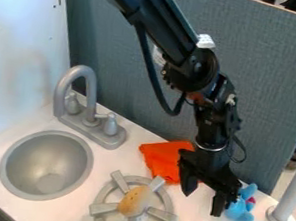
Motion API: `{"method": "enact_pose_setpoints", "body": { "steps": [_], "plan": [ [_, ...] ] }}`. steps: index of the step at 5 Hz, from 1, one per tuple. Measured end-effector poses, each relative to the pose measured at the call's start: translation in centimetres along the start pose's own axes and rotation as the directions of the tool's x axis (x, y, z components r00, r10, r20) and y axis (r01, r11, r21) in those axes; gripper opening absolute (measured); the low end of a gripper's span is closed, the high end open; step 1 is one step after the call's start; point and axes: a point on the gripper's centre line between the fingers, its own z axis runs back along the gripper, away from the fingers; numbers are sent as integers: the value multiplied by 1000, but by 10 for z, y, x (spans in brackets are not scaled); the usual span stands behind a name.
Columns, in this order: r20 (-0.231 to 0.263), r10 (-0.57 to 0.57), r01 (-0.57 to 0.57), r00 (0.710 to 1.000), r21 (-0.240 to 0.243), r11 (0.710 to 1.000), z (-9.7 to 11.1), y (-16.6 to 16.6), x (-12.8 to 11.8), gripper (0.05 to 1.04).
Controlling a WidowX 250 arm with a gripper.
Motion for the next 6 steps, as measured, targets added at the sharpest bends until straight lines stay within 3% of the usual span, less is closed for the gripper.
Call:
{"method": "enact_pose_setpoints", "body": {
  "steps": [1,3,6],
  "plan": [
    [-38,8,-8,999,3,1000,-13,3,-7,1003],
    [-16,-13,13,1000,-2,1000,-18,-3,24,1003],
    [-107,6,-5,994,12,1000,-55,-9,49,1003]
  ]
}}
